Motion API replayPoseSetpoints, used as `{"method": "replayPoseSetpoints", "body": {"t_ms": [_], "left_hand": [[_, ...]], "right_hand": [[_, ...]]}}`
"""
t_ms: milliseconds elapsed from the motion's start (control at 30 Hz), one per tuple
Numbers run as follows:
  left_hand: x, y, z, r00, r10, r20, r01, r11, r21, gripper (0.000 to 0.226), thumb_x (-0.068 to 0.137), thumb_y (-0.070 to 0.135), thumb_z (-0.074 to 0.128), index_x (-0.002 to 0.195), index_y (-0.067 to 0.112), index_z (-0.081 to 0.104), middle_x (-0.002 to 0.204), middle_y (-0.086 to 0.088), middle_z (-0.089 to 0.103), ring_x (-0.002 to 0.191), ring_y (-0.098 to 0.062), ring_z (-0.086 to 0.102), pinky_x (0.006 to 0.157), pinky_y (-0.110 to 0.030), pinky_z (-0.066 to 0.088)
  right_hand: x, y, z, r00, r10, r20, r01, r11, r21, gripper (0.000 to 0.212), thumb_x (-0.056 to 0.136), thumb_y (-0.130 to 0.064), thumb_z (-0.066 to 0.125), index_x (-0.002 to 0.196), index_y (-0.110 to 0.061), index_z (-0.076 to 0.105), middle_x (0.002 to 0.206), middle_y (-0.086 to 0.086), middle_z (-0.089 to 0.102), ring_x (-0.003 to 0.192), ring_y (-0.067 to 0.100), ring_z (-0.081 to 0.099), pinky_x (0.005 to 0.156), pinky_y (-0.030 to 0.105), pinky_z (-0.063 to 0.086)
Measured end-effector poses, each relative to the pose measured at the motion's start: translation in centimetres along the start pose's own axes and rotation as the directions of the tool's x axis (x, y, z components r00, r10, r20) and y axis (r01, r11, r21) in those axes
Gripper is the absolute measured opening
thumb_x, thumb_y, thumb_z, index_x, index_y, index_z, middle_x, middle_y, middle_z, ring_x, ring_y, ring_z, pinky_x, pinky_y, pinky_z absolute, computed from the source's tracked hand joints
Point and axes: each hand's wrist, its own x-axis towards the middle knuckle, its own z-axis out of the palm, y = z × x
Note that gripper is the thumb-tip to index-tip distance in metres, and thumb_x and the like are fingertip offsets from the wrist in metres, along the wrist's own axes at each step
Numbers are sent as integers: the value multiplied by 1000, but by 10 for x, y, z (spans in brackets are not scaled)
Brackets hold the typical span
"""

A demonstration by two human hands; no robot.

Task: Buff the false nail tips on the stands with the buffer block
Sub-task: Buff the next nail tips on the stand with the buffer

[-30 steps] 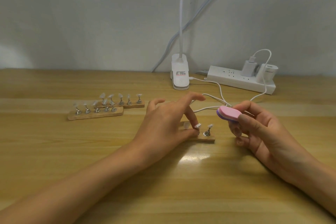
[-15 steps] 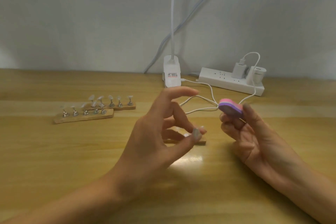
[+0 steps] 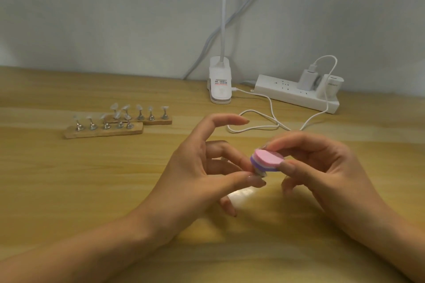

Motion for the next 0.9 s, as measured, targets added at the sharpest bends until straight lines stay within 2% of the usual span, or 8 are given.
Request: {"method": "replayPoseSetpoints", "body": {"t_ms": [100,200,300,433,567,700,800,900], "left_hand": [[0,1,-1,1000,5,-1,-5,1000,-5,65,68,10,81,123,32,55,78,-8,73,80,-29,75,39,-24,48],[0,1,-1,1000,-1,-3,1,1000,-15,64,71,7,79,125,28,53,79,-11,73,76,-27,75,37,-23,45],[-1,0,-2,1000,-5,17,5,1000,-22,62,75,3,80,126,25,52,80,-10,73,76,-26,75,37,-22,45],[-1,-2,-3,1000,-14,24,14,1000,-28,56,78,3,79,122,22,51,82,-11,73,77,-24,74,38,-22,45],[-1,-3,-5,1000,-24,15,24,999,-42,48,77,7,78,115,21,51,83,-13,73,76,-22,74,37,-21,44],[-1,-5,-5,999,-39,10,40,998,-44,44,76,8,78,111,17,51,81,-12,74,73,-20,73,37,-19,43],[-1,-5,-4,999,-52,3,52,997,-49,45,76,8,80,108,14,48,80,-10,73,71,-18,72,36,-19,42],[-2,-5,-5,998,-61,8,61,996,-60,45,75,8,78,105,12,45,80,-11,74,69,-18,71,36,-19,42]], "right_hand": [[1,-1,-3,998,-61,25,63,993,-96,28,77,-47,80,99,-30,79,100,0,77,86,14,72,52,24,57],[2,-2,-10,988,-128,85,144,965,-218,29,84,-42,75,109,-26,76,105,-3,74,92,22,71,56,28,59],[1,-1,-12,970,-216,108,240,906,-350,24,87,-33,73,110,-26,74,107,-5,71,95,26,70,59,30,60],[-1,-2,-11,932,-337,131,357,802,-478,23,87,-25,71,110,-26,71,106,-8,71,96,22,70,65,28,60],[-2,-1,-9,901,-401,168,426,742,-518,21,87,-20,71,109,-22,70,106,-8,71,98,18,70,70,24,59],[-4,-2,-8,883,-435,175,451,688,-569,21,88,-20,70,108,-22,69,107,-5,70,95,15,70,68,25,59],[-4,-1,-9,859,-462,218,494,642,-587,20,88,-18,70,108,-20,69,106,-1,70,93,12,68,70,19,55],[-5,0,-9,883,-438,168,447,676,-586,21,88,-18,72,109,-20,69,106,-2,69,94,12,69,70,22,58]]}}
